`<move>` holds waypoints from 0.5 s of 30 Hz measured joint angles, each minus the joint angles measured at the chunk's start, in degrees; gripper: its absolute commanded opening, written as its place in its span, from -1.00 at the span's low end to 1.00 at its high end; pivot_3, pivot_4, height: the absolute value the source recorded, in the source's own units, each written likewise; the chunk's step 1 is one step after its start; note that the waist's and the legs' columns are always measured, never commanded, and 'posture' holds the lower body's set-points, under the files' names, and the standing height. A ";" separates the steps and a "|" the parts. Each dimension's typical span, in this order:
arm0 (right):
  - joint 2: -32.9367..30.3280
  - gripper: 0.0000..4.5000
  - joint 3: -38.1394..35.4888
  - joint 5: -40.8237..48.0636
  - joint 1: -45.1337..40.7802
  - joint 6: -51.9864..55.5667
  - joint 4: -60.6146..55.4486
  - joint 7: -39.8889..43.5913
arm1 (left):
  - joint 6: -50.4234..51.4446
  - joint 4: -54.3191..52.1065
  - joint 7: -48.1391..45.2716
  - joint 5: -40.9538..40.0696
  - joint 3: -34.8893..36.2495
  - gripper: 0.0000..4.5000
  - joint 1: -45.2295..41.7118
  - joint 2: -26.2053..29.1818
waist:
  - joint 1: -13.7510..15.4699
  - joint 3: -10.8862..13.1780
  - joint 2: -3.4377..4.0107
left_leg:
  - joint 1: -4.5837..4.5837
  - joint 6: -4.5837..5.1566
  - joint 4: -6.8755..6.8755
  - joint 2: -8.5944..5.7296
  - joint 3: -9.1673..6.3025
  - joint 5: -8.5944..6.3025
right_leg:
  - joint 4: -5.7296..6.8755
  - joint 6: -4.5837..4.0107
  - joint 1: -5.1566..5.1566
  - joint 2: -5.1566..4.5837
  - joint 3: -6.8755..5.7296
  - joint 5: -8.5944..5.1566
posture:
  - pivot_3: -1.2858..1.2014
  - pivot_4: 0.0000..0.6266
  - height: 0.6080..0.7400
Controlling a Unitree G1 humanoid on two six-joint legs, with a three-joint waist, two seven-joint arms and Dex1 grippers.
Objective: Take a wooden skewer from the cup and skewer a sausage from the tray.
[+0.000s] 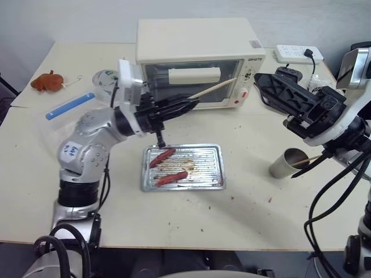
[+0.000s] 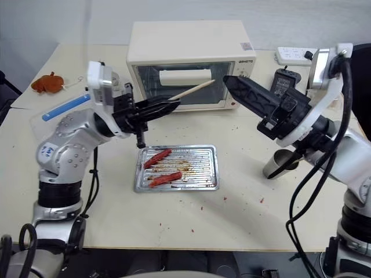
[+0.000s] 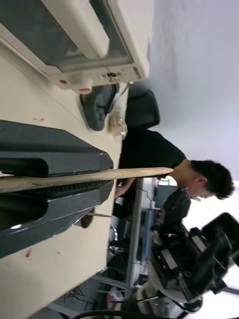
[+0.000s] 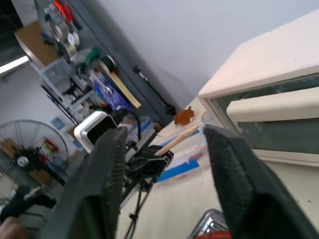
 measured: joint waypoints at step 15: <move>-6.45 0.98 29.27 -54.35 -16.19 0.57 4.03 37.82 | 9.20 -16.68 -5.76 -3.84 24.83 -1.00 30.41 24.70 | -1.19 0.08 0.09 | -0.35 -0.04 -0.15 0.17 0.12 -0.02 | 0.22 -0.32 -0.73 -0.11 -0.24 -0.18 | 0.03 -0.52 1.00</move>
